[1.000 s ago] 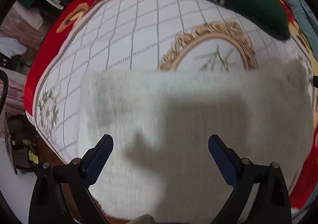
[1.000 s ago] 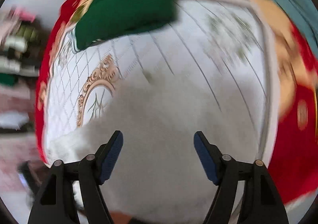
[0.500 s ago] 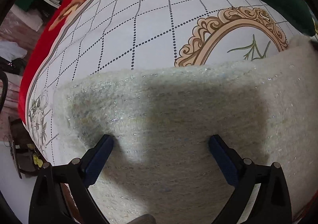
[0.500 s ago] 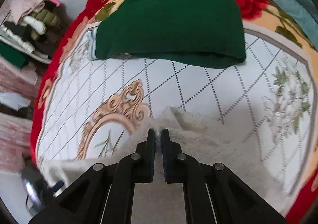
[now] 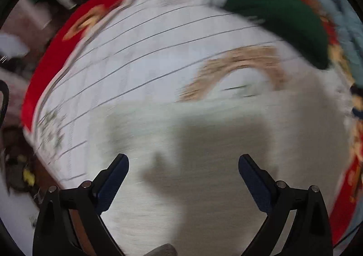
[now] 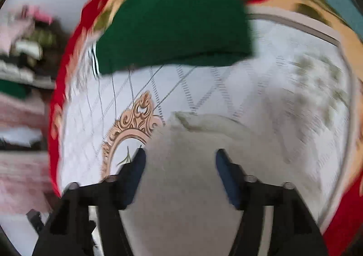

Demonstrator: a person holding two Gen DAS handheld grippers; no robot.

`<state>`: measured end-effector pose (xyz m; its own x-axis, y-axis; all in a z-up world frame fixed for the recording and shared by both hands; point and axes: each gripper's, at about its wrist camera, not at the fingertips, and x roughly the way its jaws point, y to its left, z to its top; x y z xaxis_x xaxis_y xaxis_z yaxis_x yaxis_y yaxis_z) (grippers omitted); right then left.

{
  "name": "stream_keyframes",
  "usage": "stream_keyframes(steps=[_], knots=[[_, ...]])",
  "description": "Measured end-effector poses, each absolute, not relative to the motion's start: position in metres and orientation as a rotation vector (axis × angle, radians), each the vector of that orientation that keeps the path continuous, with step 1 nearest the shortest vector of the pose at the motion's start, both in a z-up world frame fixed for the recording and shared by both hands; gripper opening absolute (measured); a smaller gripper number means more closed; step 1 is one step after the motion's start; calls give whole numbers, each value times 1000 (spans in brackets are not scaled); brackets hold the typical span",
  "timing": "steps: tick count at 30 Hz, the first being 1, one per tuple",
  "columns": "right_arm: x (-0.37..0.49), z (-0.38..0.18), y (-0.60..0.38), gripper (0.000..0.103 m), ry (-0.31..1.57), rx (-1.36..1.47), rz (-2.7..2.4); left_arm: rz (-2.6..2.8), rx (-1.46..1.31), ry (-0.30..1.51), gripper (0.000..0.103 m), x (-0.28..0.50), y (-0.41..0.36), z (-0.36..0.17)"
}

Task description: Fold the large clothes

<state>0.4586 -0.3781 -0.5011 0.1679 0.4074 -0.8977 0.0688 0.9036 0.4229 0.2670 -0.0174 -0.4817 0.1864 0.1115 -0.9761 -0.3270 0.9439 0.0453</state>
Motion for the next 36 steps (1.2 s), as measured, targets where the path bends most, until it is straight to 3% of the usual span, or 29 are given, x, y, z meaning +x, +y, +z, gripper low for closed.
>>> stream_keyframes(steps=[4, 7, 10, 19, 20, 21, 22, 26, 29, 30, 31, 32, 33, 36], knots=[[415, -491, -437, 67, 1383, 508, 87, 189, -106, 1327, 99, 309, -82, -493], [390, -514, -475, 67, 1414, 582, -29, 198, 2, 1387, 101, 342, -113, -541], [381, -535, -493, 67, 1450, 595, -82, 217, -23, 1389, 103, 363, -105, -571], [385, -582, -476, 66, 1541, 638, 112, 220, -51, 1399, 103, 381, -94, -575], [390, -594, -468, 60, 1565, 645, 126, 220, -63, 1400, 103, 380, -93, -576], [395, -606, -464, 25, 1557, 681, 129, 221, -72, 1403, 103, 381, -92, -577], [399, -614, -462, 18, 1560, 708, 122, 222, -80, 1402, 103, 380, -91, -576], [415, -646, -451, 19, 1604, 750, 73, 224, -91, 1408, 103, 385, -87, -571], [408, -615, -461, 29, 1572, 768, 110, 223, -133, 1396, 103, 378, -81, -548], [401, -608, -468, 49, 1539, 795, 119, 226, -138, 1384, 103, 372, -80, -539], [394, -601, -476, 78, 1505, 821, 124, 233, -138, 1374, 103, 364, -78, -532], [383, -596, -485, 88, 1460, 854, 128, 240, -140, 1368, 103, 357, -79, -527], [377, -597, -492, 94, 1438, 862, 127, 250, -148, 1362, 103, 348, -78, -522], [371, -632, -493, 94, 1465, 989, 222, 262, -191, 1408, 103, 326, -79, -529]])
